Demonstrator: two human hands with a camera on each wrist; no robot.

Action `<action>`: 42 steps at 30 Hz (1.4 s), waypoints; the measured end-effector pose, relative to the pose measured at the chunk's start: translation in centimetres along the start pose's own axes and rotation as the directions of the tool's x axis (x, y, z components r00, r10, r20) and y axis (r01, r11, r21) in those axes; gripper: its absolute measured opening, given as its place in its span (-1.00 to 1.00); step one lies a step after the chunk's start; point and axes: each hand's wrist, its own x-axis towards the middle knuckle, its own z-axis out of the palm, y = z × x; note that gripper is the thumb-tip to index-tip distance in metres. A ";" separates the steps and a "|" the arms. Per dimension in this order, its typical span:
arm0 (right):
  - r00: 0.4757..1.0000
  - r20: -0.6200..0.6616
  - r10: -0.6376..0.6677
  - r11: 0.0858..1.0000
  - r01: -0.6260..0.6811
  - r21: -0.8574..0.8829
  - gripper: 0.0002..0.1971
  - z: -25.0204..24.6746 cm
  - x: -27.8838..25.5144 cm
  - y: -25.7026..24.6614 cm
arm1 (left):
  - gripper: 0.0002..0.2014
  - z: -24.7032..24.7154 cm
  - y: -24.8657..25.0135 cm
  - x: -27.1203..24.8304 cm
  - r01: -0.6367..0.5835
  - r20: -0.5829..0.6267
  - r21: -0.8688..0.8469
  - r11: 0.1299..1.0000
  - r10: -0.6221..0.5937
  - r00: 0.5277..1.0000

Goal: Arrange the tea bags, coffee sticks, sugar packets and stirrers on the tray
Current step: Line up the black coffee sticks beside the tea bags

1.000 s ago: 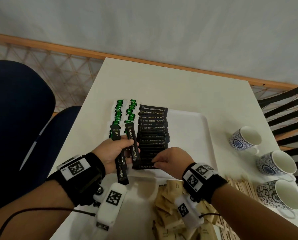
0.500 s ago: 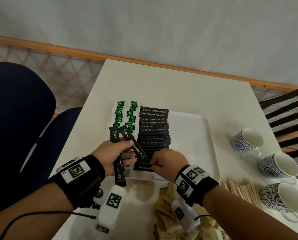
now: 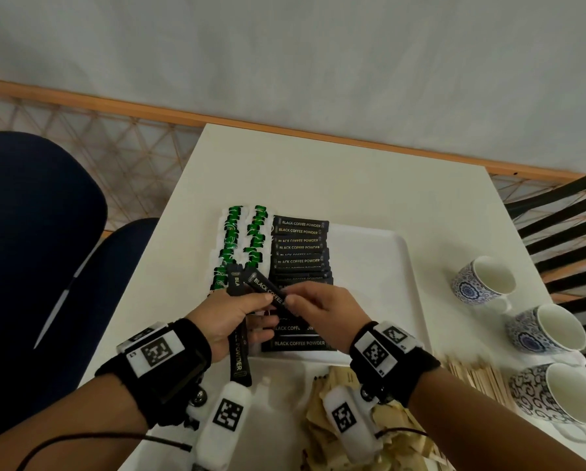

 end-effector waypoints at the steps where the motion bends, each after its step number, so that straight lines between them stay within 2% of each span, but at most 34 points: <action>1: 1.000 0.011 -0.013 1.000 0.013 -0.018 -0.81 0.1 0.0 0.0 | -0.87 0.1 0.0 -0.1 0.002 0.005 0.010 1.000 -0.002 1.000; 6: 0.998 0.021 0.064 0.987 -0.060 -0.148 -0.83 -1.5 0.1 0.9 | -0.76 -0.2 0.4 -0.3 0.015 -0.061 0.020 1.000 -0.014 0.998; 9: 0.992 0.069 0.103 0.964 -0.083 -0.254 -0.83 -2.2 -0.4 1.6 | -0.73 -0.8 0.8 -0.2 0.016 -0.094 0.018 1.000 -0.014 0.995; 13: 0.972 0.215 0.099 0.927 -0.011 -0.374 -0.84 -1.4 -1.3 1.8 | -0.69 -0.9 1.1 -0.4 0.043 -0.036 -0.053 0.998 -0.045 0.998; 18: 0.959 0.264 0.107 0.881 0.031 -0.472 -0.84 -0.4 -1.7 1.6 | -0.79 -0.8 1.2 -0.4 0.046 -0.020 -0.173 0.984 -0.050 0.999; 31: 0.988 0.134 0.074 0.848 0.008 -0.530 -0.87 0.7 -0.4 1.6 | -0.84 -1.3 0.3 0.2 -0.039 -0.156 -0.049 0.998 0.031 0.987; 36: 0.990 0.133 0.055 0.849 0.024 -0.529 -0.92 0.8 -0.6 1.7 | -0.83 -0.8 0.3 -0.1 -0.052 -0.134 0.037 0.998 0.057 0.989; 42: 0.990 0.142 0.027 0.860 0.049 -0.508 -0.89 0.4 -0.7 1.6 | -0.81 -0.2 0.2 -0.1 -0.119 -0.163 0.111 0.987 0.136 0.977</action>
